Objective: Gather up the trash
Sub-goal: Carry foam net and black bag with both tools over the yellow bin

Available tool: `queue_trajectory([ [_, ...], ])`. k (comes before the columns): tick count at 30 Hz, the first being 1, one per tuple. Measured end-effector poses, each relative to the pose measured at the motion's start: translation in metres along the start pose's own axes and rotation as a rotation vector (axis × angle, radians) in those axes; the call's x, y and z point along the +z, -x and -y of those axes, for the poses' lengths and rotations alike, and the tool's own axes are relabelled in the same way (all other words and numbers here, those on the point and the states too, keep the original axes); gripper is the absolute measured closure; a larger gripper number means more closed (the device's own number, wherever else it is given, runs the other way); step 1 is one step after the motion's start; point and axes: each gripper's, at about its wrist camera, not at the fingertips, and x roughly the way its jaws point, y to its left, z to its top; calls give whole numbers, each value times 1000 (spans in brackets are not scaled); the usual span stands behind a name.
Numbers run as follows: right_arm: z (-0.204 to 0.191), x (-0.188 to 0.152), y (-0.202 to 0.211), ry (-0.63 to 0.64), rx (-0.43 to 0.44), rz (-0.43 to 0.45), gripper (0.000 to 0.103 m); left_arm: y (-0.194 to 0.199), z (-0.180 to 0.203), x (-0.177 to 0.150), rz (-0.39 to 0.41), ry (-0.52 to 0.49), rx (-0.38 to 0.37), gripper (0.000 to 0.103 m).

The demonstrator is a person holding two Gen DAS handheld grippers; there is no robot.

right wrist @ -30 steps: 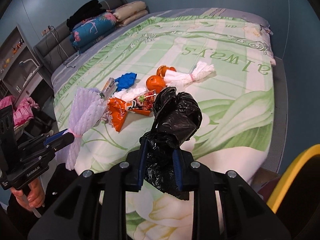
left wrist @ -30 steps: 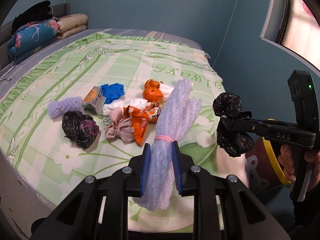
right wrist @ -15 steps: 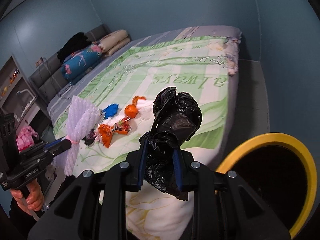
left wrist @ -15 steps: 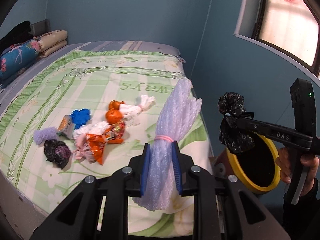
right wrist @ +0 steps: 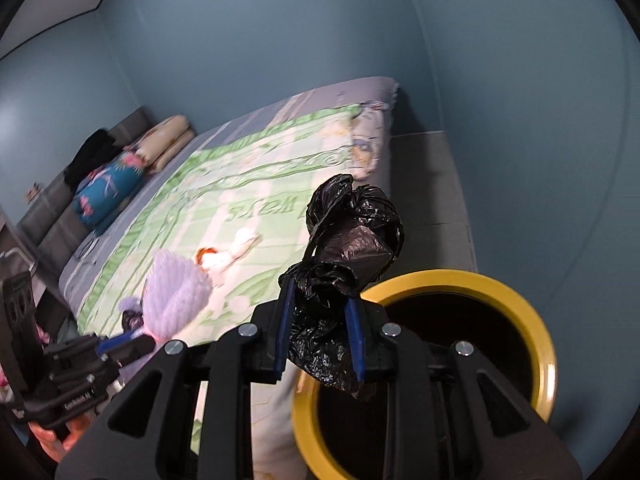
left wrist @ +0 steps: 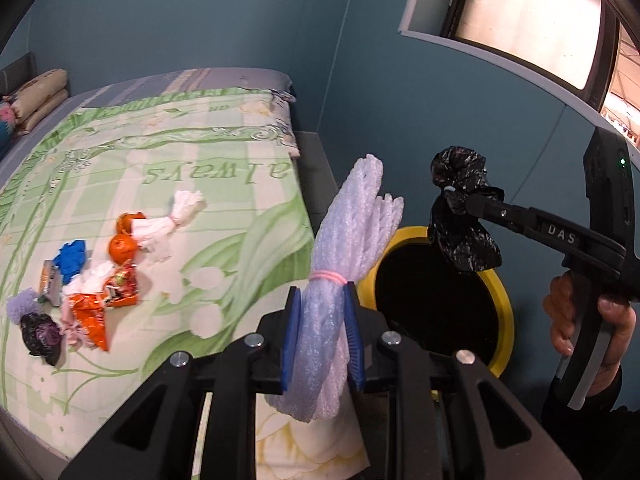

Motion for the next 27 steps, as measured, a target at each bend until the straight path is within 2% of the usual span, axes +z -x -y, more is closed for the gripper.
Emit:
queue_trajectory([
  [5, 25, 2, 10, -57, -52, 40, 79, -24, 20, 0, -47, -22, -35, 82],
  [10, 41, -1, 10, -104, -64, 43, 79, -46, 40, -5, -98, -64, -59, 82],
  [16, 49, -3, 6, -128, -68, 26, 79, -63, 62, -11, -135, -124, -73, 82],
  [27, 54, -7, -1, -159, -49, -22, 76, -85, 86, -23, -191, -176, -130, 82],
])
